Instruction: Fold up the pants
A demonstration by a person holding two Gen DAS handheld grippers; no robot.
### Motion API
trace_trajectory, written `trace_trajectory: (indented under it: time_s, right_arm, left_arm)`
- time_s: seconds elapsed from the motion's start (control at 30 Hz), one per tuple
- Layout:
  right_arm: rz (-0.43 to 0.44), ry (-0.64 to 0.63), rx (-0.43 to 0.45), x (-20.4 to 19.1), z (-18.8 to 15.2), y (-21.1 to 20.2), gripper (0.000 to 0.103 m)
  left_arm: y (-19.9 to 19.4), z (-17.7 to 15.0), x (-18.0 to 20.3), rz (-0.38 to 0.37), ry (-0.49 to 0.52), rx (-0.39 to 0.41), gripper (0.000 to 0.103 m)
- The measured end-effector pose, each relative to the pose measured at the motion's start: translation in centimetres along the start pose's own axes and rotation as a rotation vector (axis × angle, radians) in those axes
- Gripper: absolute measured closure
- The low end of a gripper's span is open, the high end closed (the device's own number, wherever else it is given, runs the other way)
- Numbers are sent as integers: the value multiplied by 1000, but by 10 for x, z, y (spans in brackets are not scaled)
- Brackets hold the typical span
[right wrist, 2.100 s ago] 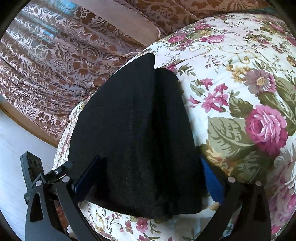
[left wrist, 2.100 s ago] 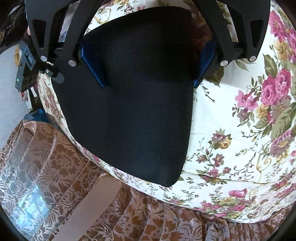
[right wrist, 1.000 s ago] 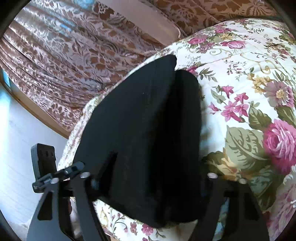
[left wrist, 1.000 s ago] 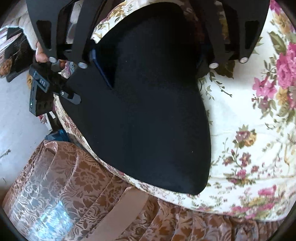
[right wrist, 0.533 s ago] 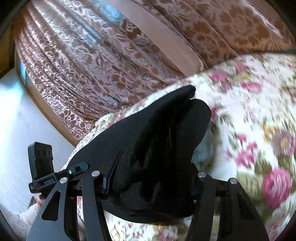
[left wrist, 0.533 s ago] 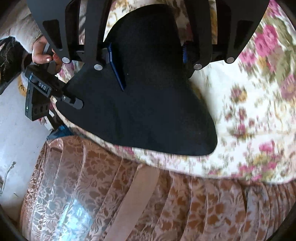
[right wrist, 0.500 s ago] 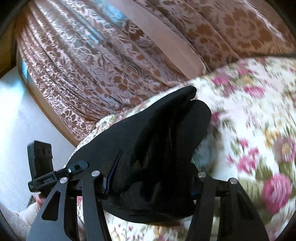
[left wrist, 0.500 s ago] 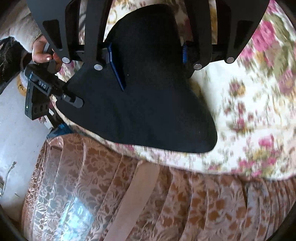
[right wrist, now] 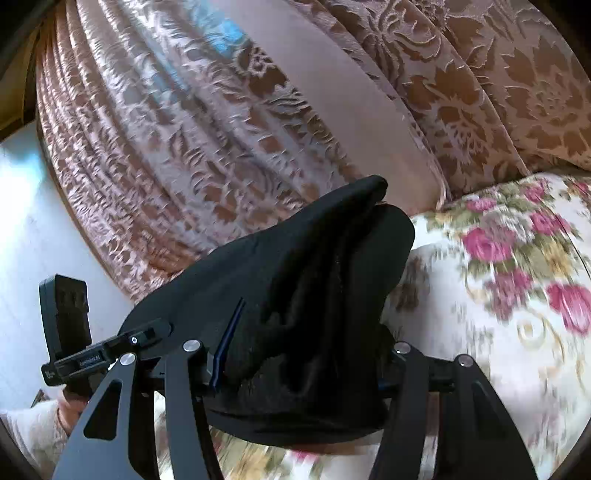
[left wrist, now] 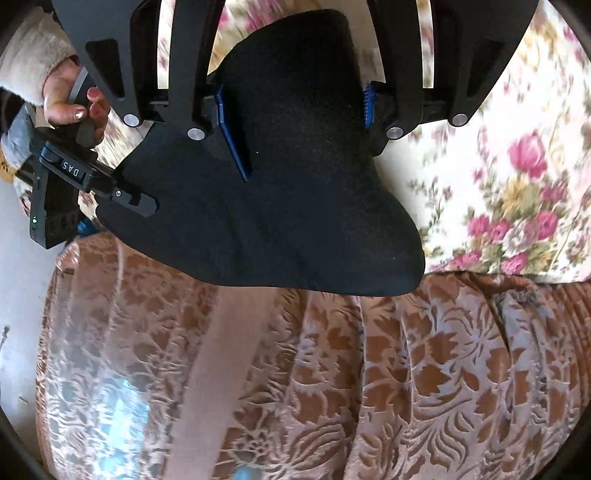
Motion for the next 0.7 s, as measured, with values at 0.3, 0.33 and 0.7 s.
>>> trace_trajectory:
  time_s: [0.3, 0.33, 0.7]
  right_arm:
    - [-106, 109, -35, 71, 5, 57, 37]
    - [-120, 134, -38, 80, 1, 58, 36]
    - [-215, 189, -84, 99, -7, 61, 11]
  left_arm:
    - [80, -5, -35, 75, 22, -30, 45]
    - [83, -8, -38, 85, 26, -26, 42]
    - [83, -24, -47, 153, -1, -35, 19]
Point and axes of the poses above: each gripper's, at about its wrist camera, not at the fingertips, and y roughly the way its jaws point, x to its right, z to its top, the point moved 9 cm from there along y, roughly the way its jaws point, and after that the axes turned 5 degrees about y, right-handed, at the moved point
